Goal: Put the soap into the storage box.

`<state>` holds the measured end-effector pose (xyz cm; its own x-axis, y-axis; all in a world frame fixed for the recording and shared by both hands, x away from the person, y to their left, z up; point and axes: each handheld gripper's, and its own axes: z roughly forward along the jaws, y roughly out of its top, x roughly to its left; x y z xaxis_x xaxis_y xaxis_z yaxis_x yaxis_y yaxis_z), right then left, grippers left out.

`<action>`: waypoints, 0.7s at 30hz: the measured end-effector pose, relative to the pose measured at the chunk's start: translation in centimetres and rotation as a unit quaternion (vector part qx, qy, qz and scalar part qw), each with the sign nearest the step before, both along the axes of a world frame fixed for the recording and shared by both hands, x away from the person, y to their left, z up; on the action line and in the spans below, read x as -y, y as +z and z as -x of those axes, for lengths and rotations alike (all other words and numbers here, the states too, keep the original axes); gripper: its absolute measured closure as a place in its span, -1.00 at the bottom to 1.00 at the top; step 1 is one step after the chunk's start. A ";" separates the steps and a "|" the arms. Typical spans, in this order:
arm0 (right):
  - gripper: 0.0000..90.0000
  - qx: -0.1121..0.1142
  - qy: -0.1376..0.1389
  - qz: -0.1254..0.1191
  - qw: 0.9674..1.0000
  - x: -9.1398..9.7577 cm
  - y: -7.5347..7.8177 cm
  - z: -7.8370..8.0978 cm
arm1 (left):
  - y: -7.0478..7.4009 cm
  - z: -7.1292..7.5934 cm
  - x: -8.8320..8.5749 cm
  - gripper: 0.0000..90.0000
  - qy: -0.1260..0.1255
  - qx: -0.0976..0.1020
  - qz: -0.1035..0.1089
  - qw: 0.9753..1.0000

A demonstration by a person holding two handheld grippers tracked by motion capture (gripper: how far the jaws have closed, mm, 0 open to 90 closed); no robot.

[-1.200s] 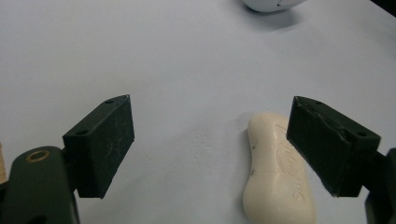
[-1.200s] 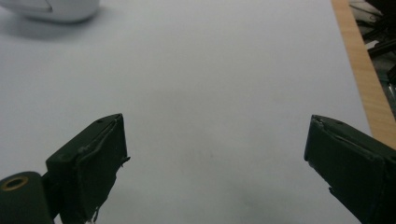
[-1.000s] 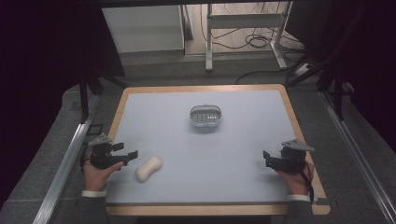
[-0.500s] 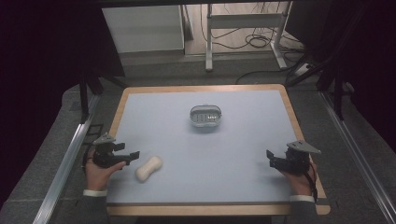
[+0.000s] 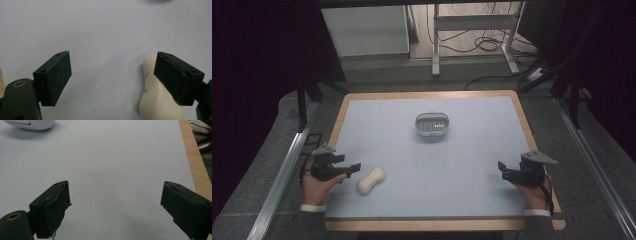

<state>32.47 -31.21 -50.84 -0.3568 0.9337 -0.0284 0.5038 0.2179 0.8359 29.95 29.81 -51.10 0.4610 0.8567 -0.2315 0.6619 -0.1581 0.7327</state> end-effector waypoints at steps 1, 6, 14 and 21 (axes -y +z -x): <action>-0.81 0.000 -0.003 0.001 1.000 0.1 0.0 0.1 | 0.1 0.0 0.3 -0.67 -0.011 -0.002 -0.007 1.000; -0.81 -0.001 -0.001 -0.016 1.000 0.2 0.0 0.2 | 0.0 -0.1 1.0 -0.67 -0.027 -0.012 -0.020 0.999; -0.81 -0.008 -0.004 -0.011 1.000 0.5 -0.2 0.5 | 0.7 -0.3 1.1 -0.67 -0.032 -0.015 -0.024 0.999; -0.81 -0.006 -0.002 -0.012 1.000 0.5 -0.2 0.8 | 1.5 -0.7 1.5 -0.62 -0.046 -0.027 -0.034 0.998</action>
<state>31.72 -31.70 -51.00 -0.3526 0.9358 -0.0016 0.5149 0.1954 0.8347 30.64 28.34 -49.63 0.5268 0.8259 -0.2009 0.6808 -0.2685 0.6815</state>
